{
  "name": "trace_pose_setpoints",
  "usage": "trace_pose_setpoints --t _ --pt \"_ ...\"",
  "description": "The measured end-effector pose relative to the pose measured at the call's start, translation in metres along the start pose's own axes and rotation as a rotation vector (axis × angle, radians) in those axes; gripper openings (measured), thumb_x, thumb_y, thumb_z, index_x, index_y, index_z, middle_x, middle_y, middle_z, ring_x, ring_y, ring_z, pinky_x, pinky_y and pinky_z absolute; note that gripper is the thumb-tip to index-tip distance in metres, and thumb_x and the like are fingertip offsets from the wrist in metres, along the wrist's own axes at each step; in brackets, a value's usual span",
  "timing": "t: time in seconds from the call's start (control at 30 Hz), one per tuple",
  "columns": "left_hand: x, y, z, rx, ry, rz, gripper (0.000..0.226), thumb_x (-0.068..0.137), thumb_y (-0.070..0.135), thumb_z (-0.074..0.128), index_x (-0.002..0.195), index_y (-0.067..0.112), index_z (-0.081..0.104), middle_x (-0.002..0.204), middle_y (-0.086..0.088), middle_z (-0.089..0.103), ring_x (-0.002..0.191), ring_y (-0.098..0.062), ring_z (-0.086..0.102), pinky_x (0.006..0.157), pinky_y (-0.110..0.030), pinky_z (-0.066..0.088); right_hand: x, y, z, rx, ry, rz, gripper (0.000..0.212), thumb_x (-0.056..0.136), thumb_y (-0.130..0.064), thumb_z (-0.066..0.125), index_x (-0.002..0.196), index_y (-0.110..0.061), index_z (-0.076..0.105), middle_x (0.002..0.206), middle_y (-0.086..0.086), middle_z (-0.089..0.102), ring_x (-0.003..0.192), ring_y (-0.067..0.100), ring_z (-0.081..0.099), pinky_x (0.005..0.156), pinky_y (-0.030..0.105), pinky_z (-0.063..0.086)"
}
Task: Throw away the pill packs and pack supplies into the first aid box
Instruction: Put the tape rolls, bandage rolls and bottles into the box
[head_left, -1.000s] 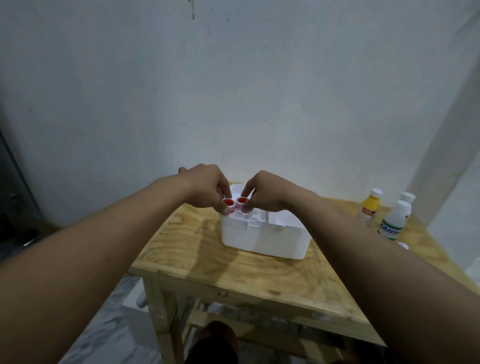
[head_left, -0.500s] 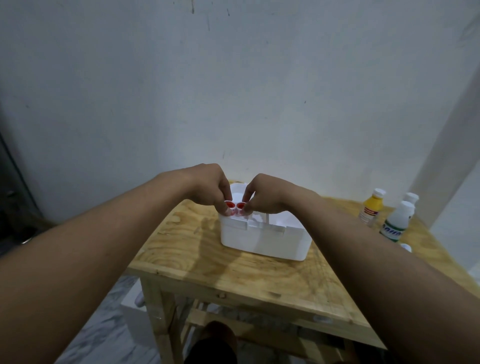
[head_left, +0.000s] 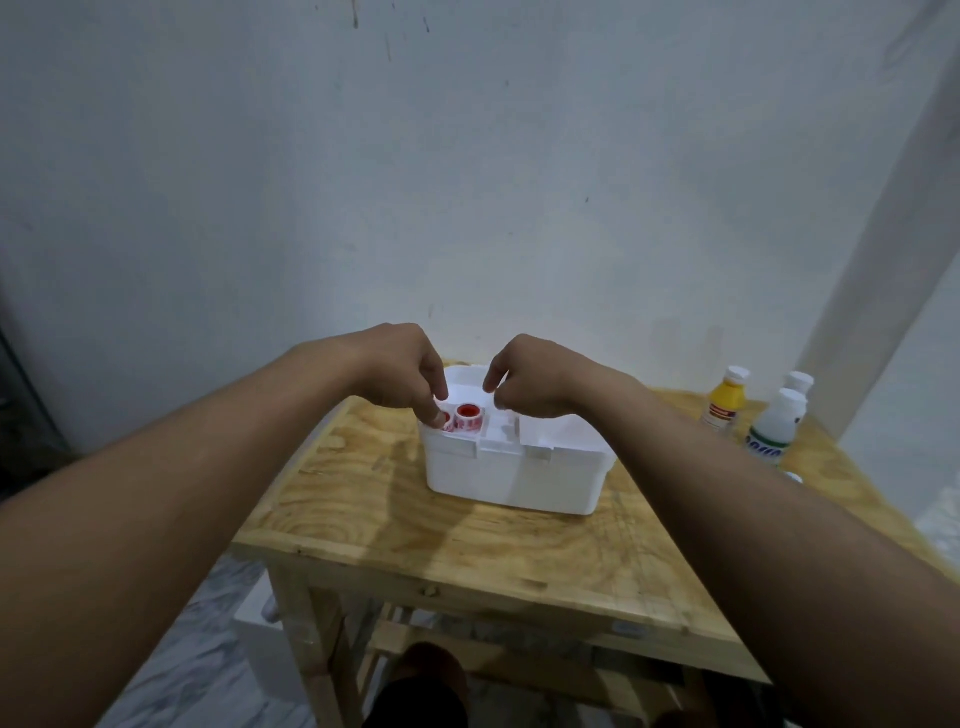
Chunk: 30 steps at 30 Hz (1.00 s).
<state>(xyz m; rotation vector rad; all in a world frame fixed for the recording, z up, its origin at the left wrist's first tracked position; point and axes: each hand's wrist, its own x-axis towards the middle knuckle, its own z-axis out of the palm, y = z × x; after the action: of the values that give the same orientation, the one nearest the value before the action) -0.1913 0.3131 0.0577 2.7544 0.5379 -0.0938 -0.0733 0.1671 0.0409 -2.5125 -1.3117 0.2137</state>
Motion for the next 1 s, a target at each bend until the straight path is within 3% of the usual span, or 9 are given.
trace_pose_setpoints --t 0.2,0.33,0.57,0.7,0.83,1.0 --pt "0.003 0.02 0.002 -0.029 0.111 0.074 0.023 0.076 0.041 0.081 0.093 0.026 0.076 0.085 0.015 0.069 0.085 -0.003 0.061 0.068 -0.024 0.045 -0.025 0.013 -0.026 0.007 0.125 0.027 0.038 0.083 -0.004 0.045 0.106 -0.01 0.075 0.092 -0.002 0.064 0.09 0.02 0.061 0.075 0.03 0.053" --pt "0.007 0.052 0.012 -0.075 0.18 0.177 0.017 0.082 0.04 0.076 0.089 0.024 0.076 0.078 0.013 0.066 0.076 -0.004 0.059 0.06 -0.023 0.041 -0.047 0.035 -0.041 -0.009 0.171 0.07 0.043 0.083 -0.002 0.042 0.11 -0.011 0.075 0.108 0.004 0.069 0.09 0.018 0.057 0.075 0.027 0.046" --pt "0.015 0.125 0.04 -0.094 0.253 0.356 0.014 0.083 0.038 0.073 0.09 0.026 0.075 0.08 0.013 0.066 0.075 -0.001 0.058 0.063 -0.022 0.042 -0.09 0.086 -0.059 -0.039 0.219 0.197 0.042 0.086 -0.003 0.045 0.113 -0.012 0.074 0.116 0.005 0.07 0.093 0.017 0.056 0.077 0.026 0.042" --pt "0.021 0.166 0.058 -0.095 0.266 0.433 0.011 0.084 0.034 0.072 0.09 0.025 0.074 0.08 0.011 0.067 0.078 -0.009 0.061 0.069 -0.027 0.047 -0.109 0.118 -0.061 -0.058 0.221 0.291 0.039 0.086 -0.004 0.047 0.112 -0.013 0.075 0.113 0.005 0.07 0.095 0.02 0.06 0.078 0.029 0.049" --pt "0.036 0.199 0.079 -0.041 0.227 0.422 0.012 0.084 0.033 0.073 0.093 0.024 0.074 0.09 0.005 0.071 0.086 -0.015 0.065 0.079 -0.035 0.055 -0.121 0.153 -0.056 -0.078 0.201 0.364 0.03 0.087 -0.009 0.054 0.106 -0.016 0.076 0.108 0.004 0.071 0.091 0.019 0.06 0.075 0.029 0.047" --pt "0.064 0.22 0.104 0.115 0.179 0.363 0.017 0.083 0.033 0.075 0.095 0.02 0.075 0.096 -0.002 0.072 0.091 -0.022 0.066 0.08 -0.038 0.056 -0.133 0.181 -0.039 -0.159 0.138 0.376 0.026 0.089 -0.011 0.054 0.106 -0.011 0.074 0.103 0.01 0.071 0.095 0.025 0.065 0.085 0.038 0.056"
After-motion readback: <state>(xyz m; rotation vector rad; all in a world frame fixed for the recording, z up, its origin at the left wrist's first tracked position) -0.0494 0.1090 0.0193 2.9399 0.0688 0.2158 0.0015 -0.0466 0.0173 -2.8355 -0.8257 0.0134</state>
